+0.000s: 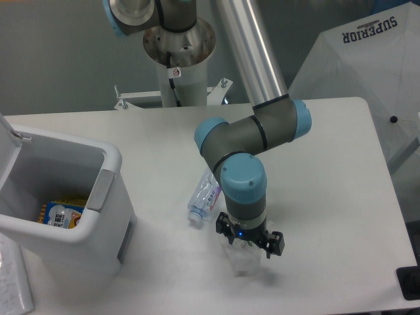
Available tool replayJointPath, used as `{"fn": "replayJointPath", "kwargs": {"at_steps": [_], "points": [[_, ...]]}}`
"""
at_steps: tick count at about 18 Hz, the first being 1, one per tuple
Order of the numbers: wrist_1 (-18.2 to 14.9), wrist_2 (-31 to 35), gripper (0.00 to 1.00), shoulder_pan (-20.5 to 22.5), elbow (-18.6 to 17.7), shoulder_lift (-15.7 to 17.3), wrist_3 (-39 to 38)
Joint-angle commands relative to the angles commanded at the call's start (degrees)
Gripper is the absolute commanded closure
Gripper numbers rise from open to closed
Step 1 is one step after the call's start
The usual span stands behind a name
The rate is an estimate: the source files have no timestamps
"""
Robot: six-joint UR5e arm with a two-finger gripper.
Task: Place the trash in the trash can
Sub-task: 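Lower the gripper onto the plastic bag and close on it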
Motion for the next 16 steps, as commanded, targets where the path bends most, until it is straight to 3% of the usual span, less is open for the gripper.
{"fn": "replayJointPath", "kwargs": {"at_steps": [6, 7, 8, 10, 12, 16], "points": [[0.09, 0.00, 0.00, -1.05, -0.98, -1.05, -1.41], [0.09, 0.09, 0.07, -1.05, -0.80, -1.32, -1.41], [-0.09, 0.09, 0.36, -1.05, -0.88, -1.23, -1.41], [0.00, 0.35, 0.61, -1.05, -0.80, -1.23, -1.58], [0.09, 0.27, 0.77, -1.05, -0.53, -1.14, -2.19], [0.00, -1.05, 0.92, -1.06, 0.96, -0.70, -4.57]]}}
